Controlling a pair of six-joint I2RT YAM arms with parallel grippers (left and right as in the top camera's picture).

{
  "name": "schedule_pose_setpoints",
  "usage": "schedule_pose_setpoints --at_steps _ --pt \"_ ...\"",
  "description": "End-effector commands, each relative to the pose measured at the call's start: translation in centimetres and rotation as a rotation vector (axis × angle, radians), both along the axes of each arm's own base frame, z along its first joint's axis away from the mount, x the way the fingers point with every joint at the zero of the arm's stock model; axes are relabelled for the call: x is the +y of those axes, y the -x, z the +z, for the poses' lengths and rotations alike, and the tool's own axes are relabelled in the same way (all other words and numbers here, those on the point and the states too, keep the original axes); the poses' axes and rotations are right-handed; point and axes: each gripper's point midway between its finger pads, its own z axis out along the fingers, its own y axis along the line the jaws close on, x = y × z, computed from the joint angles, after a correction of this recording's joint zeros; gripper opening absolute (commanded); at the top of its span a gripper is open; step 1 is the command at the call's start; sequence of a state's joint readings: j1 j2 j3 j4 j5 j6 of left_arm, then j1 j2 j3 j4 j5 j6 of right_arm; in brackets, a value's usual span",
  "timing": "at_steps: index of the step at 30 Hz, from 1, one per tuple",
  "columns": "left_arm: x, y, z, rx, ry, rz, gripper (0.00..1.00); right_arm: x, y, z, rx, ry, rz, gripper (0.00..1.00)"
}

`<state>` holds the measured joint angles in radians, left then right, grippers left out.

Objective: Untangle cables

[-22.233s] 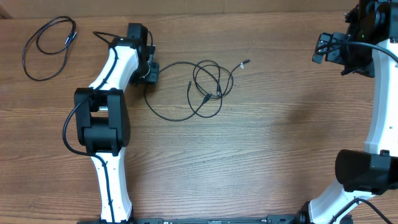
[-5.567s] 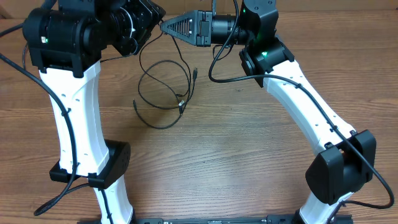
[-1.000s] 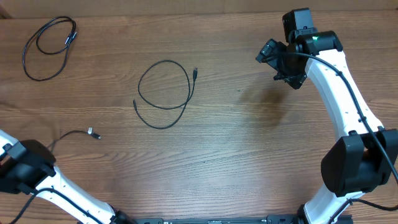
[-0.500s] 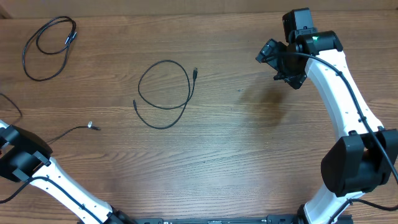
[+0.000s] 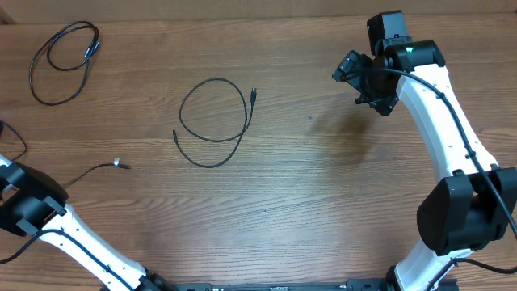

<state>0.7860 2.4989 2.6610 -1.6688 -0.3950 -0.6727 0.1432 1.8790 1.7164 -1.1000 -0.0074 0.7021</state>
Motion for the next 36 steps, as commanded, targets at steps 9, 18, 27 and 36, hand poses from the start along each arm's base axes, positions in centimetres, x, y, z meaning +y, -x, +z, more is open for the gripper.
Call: schedule_pose_setpoints --at_steps 9,18,27,36 --pt "0.5 -2.4 -6.9 0.054 0.136 -0.397 0.87 -0.4 -0.2 0.4 -0.015 0.013 -0.005 1.00" --pt "-2.5 -6.4 -9.8 -0.111 0.311 -0.822 0.77 -0.4 -0.2 0.4 -0.015 0.013 -0.005 1.00" --pt "-2.9 -4.9 -11.3 -0.051 0.348 -0.817 0.70 -0.4 -0.2 0.4 -0.015 0.013 -0.005 1.00" --pt "-3.9 -3.5 -12.4 -0.024 0.409 -0.790 0.16 -0.4 -0.2 0.4 -0.015 0.013 -0.005 1.00"
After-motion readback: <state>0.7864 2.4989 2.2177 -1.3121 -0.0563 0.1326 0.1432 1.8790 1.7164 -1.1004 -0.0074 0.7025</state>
